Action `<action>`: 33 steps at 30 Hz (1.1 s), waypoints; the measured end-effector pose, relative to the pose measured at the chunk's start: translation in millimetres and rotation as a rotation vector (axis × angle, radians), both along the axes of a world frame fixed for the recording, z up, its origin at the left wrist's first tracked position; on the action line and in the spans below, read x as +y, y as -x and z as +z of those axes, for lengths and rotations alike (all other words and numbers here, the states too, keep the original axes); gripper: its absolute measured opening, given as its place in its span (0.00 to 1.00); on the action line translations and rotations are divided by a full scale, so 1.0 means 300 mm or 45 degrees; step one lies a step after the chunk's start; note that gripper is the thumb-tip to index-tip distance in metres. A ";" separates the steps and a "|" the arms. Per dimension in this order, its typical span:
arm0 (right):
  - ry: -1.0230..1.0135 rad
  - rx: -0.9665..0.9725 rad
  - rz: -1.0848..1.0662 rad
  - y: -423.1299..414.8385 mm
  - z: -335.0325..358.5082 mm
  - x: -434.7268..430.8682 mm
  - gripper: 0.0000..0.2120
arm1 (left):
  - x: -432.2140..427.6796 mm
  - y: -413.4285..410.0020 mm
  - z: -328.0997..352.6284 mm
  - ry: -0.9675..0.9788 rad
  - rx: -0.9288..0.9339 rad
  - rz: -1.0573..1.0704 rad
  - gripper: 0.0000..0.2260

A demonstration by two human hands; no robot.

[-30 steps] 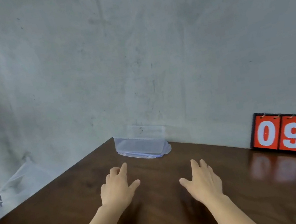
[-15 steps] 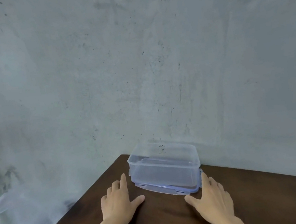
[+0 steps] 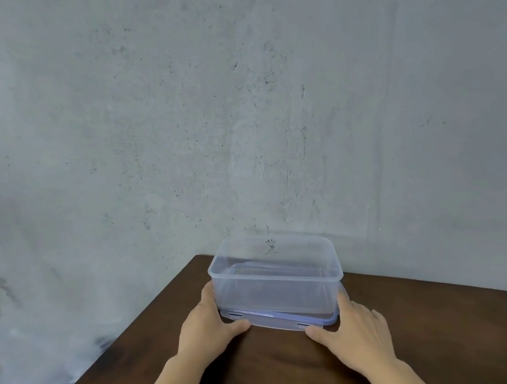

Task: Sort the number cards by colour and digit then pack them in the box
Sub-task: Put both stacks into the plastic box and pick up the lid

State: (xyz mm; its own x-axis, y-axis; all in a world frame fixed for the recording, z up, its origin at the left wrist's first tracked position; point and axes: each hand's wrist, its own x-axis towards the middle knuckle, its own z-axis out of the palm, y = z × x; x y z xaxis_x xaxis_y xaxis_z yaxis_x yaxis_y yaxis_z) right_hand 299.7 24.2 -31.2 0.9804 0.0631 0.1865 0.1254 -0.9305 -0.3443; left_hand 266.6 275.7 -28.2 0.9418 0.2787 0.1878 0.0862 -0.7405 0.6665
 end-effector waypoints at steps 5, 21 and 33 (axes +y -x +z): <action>-0.023 -0.009 0.013 0.108 -0.009 -0.069 0.46 | -0.080 0.133 0.003 0.002 -0.008 0.058 0.41; -0.142 -0.002 0.162 0.663 -0.022 -0.344 0.41 | -0.402 0.741 -0.024 0.009 -0.079 0.188 0.36; -0.110 -0.003 0.190 0.990 -0.028 -0.465 0.38 | -0.518 1.057 -0.043 -0.032 -0.102 0.206 0.38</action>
State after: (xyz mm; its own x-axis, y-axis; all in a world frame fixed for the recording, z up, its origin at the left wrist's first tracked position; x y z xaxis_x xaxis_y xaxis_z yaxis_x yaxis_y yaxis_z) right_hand 2.5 -115.3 -39.7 0.9610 0.1914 0.1998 0.2607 -0.8684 -0.4218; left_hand -50.6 120.3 -41.0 0.8670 0.4193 0.2694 0.1526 -0.7380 0.6573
